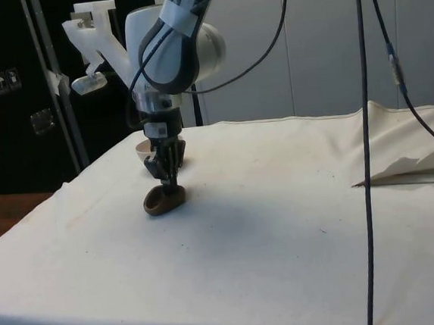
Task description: Pour the coffee beans from the cup into the bowl.
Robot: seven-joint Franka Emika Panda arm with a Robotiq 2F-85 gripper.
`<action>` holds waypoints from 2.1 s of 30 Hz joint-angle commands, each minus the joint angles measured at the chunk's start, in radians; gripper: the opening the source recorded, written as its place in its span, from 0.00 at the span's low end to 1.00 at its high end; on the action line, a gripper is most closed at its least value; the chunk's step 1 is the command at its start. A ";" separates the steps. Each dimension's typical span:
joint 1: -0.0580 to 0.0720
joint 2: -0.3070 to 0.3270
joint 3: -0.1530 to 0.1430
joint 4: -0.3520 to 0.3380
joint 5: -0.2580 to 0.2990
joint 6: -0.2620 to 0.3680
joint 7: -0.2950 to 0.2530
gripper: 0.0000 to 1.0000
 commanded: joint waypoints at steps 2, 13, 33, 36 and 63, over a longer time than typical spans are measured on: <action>-0.003 0.000 0.003 0.000 0.004 0.000 -0.003 0.00; -0.001 -0.001 0.001 -0.002 0.002 0.002 -0.002 0.00; -0.002 -0.051 -0.019 0.024 -0.002 -0.091 -0.015 0.00; 0.000 -0.053 -0.022 0.027 0.000 -0.093 -0.016 0.00; -0.005 -0.095 -0.092 0.181 0.000 -0.293 -0.084 0.00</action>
